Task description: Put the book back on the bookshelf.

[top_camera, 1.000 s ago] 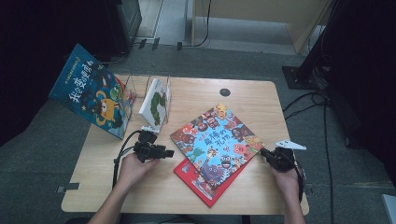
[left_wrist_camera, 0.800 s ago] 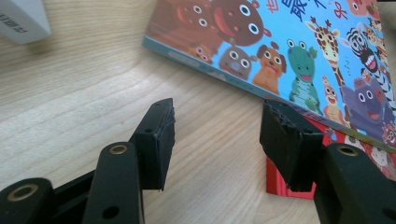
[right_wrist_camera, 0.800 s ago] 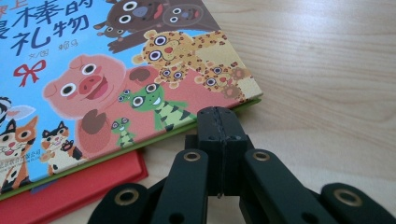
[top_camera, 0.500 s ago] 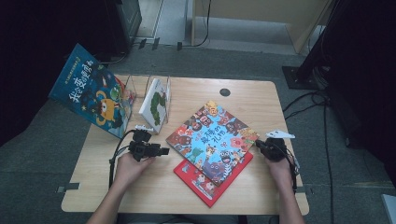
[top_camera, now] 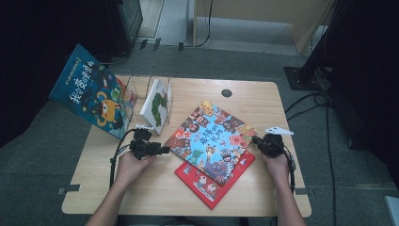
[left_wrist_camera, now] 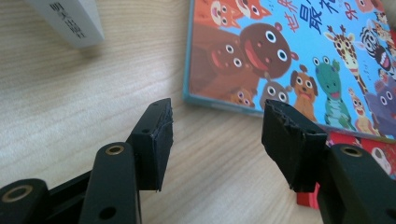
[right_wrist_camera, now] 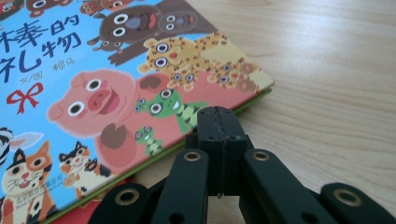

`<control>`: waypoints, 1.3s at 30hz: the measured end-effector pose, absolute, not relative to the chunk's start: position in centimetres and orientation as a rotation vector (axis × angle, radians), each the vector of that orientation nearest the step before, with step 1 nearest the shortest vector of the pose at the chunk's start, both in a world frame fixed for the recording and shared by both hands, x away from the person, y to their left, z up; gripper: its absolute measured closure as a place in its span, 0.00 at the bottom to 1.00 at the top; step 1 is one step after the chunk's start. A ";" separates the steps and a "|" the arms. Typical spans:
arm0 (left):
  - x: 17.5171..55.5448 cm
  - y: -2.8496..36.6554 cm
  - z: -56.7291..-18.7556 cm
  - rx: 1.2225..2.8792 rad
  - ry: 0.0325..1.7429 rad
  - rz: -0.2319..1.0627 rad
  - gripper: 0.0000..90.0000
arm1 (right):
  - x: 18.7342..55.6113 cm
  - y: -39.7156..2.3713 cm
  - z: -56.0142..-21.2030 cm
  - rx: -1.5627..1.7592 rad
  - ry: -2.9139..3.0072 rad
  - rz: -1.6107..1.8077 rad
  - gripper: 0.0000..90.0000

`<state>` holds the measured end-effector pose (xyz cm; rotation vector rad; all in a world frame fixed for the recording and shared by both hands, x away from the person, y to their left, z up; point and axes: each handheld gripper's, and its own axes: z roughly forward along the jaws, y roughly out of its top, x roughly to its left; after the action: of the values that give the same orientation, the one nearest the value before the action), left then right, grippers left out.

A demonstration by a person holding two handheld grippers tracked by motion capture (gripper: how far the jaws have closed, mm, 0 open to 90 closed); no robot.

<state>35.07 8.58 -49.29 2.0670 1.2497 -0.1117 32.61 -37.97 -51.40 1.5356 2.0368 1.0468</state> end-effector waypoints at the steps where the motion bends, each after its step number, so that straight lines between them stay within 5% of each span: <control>1: 35.2 8.5 -49.3 2.068 1.249 -0.109 0.48 | 32.6 -37.9 -51.4 1.542 2.040 1.049 1.00; 18: 36.2 6.8 -49.9 2.095 1.223 -0.151 0.52 | 30.5 -36.3 -50.8 1.470 2.116 1.079 0.99; 39: 31.8 5.4 -49.1 2.155 1.177 -0.199 0.52 | 30.9 -36.5 -50.9 1.458 2.164 1.138 1.00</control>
<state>31.82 5.38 -49.14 2.1550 1.1773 -0.1990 30.92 -36.54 -50.90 1.4576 2.1638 1.1380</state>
